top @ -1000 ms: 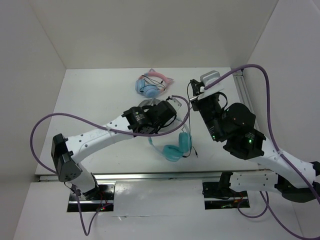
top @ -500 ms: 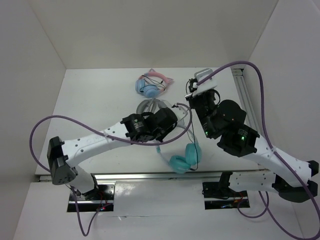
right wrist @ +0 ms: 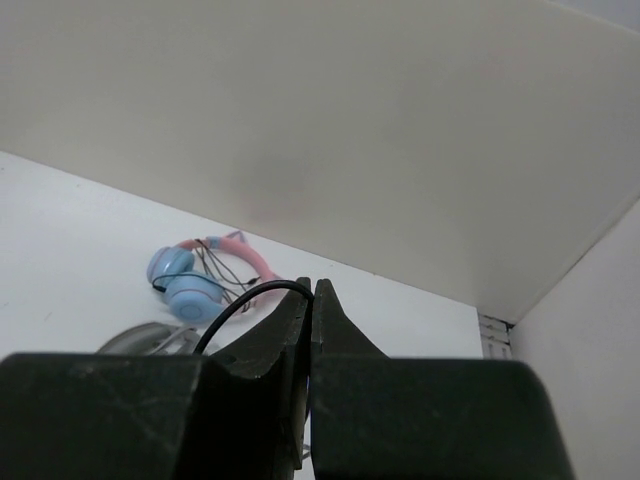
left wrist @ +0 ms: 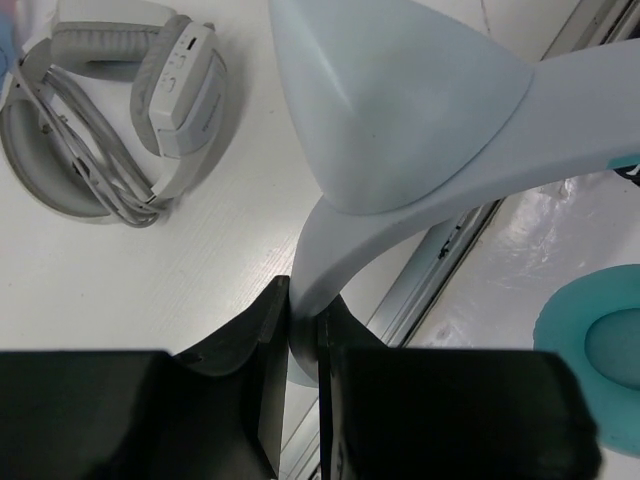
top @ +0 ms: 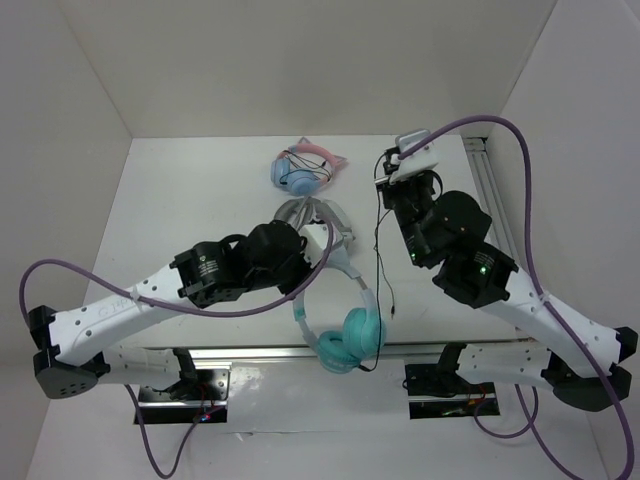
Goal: Wrap the headphones
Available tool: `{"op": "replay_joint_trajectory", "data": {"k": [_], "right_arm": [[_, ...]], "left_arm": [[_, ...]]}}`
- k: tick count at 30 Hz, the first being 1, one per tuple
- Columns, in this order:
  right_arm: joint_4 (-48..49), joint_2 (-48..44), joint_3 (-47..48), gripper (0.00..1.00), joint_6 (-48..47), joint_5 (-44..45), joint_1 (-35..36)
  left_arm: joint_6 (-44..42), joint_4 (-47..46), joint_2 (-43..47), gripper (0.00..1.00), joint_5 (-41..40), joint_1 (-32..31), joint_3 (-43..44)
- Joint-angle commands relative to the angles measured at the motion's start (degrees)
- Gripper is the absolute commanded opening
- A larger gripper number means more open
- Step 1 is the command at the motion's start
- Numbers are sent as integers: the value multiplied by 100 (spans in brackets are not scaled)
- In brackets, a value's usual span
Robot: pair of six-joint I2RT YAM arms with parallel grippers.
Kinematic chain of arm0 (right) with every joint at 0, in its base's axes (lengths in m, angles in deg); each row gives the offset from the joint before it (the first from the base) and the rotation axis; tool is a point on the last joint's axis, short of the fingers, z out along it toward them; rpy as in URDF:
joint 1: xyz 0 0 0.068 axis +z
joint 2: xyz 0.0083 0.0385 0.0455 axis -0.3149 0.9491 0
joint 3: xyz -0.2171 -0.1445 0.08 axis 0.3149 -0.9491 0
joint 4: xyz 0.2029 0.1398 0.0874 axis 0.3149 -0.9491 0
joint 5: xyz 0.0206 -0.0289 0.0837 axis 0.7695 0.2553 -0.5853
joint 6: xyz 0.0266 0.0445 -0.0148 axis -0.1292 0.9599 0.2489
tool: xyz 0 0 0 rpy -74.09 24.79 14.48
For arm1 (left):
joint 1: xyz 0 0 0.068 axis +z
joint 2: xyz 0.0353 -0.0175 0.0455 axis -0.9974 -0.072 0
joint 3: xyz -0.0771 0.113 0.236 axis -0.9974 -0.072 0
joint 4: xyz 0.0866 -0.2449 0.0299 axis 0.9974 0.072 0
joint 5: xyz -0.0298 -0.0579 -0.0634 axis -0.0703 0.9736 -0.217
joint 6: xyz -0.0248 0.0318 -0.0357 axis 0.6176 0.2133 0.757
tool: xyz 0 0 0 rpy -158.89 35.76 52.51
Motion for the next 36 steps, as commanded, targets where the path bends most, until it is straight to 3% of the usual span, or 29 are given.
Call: {"op": "replay_joint_trajectory", "data": {"k": [1,8,20,27,36], "right_arm": [[192,126,155,0,220,-275,-23],[70,241,270,0,334,-451,-23],[-115,241,375,0,748,-558,-23],[-255,232,550,0,870,-372,-76],[-387,118,551,0,871,-898,-76]], "left_arm": [[21,-215,-57,0,415,-1,221],[91,-100,-548,0,108,-1,397],[1153,761,-1736,0,-2519,-1,1688],[1540,813,-1596,0,-3222,-1,1689],[2138,928,-1051,0,-4339,-1,1689]]}}
